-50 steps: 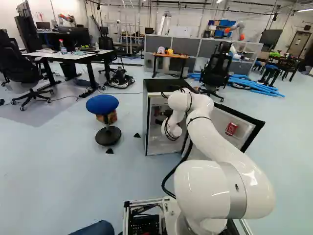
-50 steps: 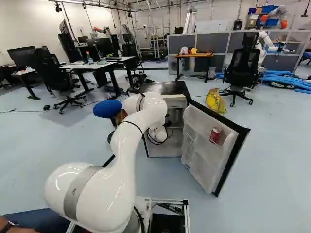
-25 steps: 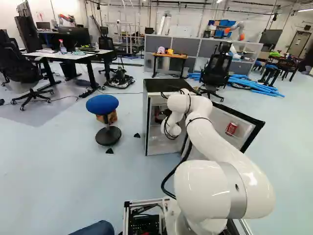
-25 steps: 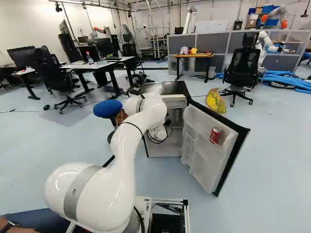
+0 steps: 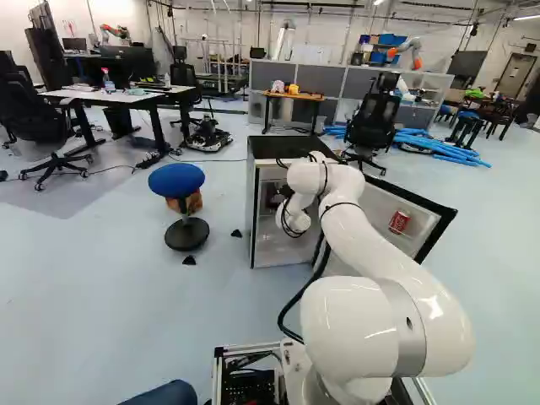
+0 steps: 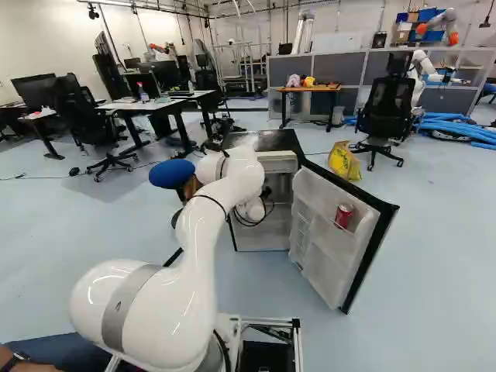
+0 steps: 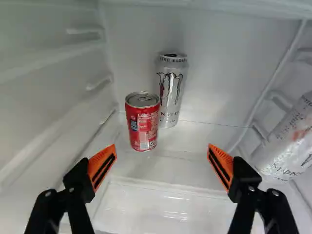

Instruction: Grab a drink from the fridge

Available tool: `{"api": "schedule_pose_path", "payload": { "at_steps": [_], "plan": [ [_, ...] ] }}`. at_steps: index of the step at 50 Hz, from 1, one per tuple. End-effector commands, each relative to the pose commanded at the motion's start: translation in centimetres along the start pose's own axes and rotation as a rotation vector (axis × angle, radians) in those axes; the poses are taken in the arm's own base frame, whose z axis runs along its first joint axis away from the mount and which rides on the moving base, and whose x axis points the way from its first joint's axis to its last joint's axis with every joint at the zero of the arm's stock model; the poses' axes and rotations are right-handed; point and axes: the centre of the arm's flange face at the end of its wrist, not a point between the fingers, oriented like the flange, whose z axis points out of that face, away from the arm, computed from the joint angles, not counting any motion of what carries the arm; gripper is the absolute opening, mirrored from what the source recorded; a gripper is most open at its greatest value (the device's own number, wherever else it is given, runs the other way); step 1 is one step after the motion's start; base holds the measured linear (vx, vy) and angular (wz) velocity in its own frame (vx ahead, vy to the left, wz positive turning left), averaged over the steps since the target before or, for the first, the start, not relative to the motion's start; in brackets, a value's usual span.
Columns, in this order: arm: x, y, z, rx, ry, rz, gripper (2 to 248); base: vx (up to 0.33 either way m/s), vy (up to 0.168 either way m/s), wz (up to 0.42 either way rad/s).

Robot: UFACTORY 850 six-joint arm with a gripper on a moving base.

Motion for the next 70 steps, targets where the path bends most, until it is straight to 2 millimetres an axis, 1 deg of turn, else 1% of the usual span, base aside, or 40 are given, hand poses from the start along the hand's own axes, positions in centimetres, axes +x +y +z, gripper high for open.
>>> {"api": "schedule_pose_path", "payload": {
  "at_steps": [31, 53, 54, 58, 59, 63, 64, 69, 70],
  "plan": [
    [0.0, -0.9, 1.5, 0.011, 0.03, -0.013, 247, 0.0, 0.0, 0.0],
    [0.0, -0.9, 1.6, 0.011, 0.03, -0.013, 247, 0.0, 0.0, 0.0],
    [0.0, -0.9, 1.6, 0.011, 0.03, -0.013, 234, 0.0, 0.0, 0.0],
    [0.0, -0.9, 1.6, 0.011, 0.03, -0.013, 234, 0.0, 0.0, 0.0],
    [0.0, -0.9, 1.6, 0.011, 0.03, -0.013, 221, 0.0, 0.0, 0.0],
    [0.0, -0.9, 1.6, 0.011, 0.03, -0.013, 221, 0.0, 0.0, 0.0],
    [0.0, -0.9, 1.6, 0.011, 0.03, -0.013, 209, 0.0, 0.0, 0.0],
    [0.0, -0.9, 1.6, 0.011, 0.03, -0.013, 209, 0.0, 0.0, 0.0],
    [0.0, -0.9, 1.6, 0.011, 0.03, -0.013, 197, 0.0, 0.0, 0.0]
  ]
}}
